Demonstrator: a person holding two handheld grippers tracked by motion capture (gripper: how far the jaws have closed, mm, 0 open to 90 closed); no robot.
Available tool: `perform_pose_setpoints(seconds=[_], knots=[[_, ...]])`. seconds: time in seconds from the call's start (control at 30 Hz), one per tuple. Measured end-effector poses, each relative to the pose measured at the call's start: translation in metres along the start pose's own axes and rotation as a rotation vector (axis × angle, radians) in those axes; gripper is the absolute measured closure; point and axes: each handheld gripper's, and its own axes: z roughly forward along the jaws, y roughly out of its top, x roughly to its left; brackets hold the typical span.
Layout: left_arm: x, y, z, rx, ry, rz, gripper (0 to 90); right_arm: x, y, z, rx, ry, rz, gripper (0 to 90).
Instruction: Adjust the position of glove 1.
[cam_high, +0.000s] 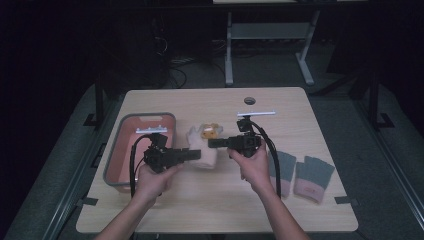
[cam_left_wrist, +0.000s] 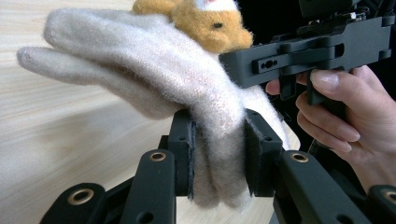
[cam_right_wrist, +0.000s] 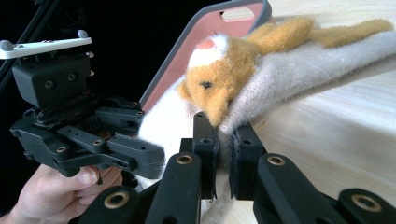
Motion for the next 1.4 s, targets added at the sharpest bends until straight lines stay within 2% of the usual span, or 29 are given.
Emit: perform_pose_setpoints(seconds=[0.4,0.5,0.87,1.1,1.4], knots=[[0.005,0.009,-0.014,-0.008,0.005,0.004,67.9,0.009,0.013,0.008,0.009,0.012,-0.017,83.2],[0.007,0.01,-0.017,-0.014,0.001,-0.016,67.9,0.012,0.016,0.011,0.015,0.013,-0.02,83.2],[0.016,0.014,-0.028,-0.018,0.01,-0.032,67.9,0.017,0.026,0.024,0.039,0.019,-0.032,83.2],[0.02,0.021,-0.04,-0.029,0.015,-0.02,67.9,0.025,0.036,0.032,0.038,0.029,-0.042,83.2],[0.029,0.022,-0.059,-0.052,0.014,-0.028,67.9,0.04,0.046,0.046,0.057,0.032,-0.066,83.1]])
